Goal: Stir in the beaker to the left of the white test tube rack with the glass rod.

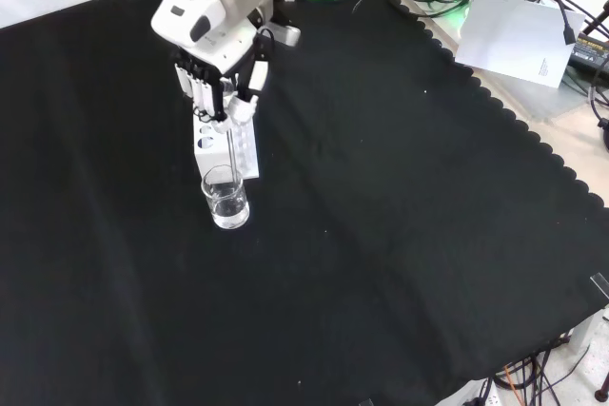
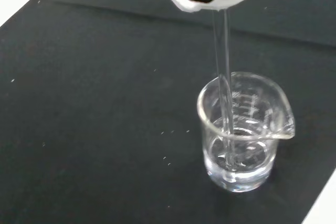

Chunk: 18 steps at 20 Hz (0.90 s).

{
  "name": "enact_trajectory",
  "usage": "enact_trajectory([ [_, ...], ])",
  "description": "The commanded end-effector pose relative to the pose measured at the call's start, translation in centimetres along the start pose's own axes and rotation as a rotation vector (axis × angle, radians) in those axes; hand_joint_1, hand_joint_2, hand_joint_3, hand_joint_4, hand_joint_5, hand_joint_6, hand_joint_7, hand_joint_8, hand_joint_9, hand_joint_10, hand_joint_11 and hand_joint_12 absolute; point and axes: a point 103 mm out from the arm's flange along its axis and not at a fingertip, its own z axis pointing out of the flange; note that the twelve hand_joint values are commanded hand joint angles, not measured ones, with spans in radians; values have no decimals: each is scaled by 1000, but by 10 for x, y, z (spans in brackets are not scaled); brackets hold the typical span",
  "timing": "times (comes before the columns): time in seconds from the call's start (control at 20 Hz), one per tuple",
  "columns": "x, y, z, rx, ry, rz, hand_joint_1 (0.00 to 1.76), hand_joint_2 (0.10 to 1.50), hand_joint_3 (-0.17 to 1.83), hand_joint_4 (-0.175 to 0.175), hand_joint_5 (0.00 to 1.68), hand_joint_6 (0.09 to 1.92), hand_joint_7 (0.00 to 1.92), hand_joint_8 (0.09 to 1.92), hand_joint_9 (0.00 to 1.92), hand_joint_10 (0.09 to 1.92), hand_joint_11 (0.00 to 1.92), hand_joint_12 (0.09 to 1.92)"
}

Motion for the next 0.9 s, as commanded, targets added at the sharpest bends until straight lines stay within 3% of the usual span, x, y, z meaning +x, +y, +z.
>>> enact_trajectory([
  [0.05, 34, 28, -10, -16, -21, -53, 1306, 955, 163, -175, 1256, 227, 1178, 1009, 1657, 734, 1310, 927],
  [0.7, -11, 18, -18, -25, -9, 29, 1306, 958, 157, -175, 1258, 222, 1177, 1011, 1656, 736, 1309, 929],
  [0.9, -13, 13, -19, -33, 0, 23, 1306, 959, 155, -175, 1258, 221, 1176, 1012, 1656, 737, 1308, 930],
])
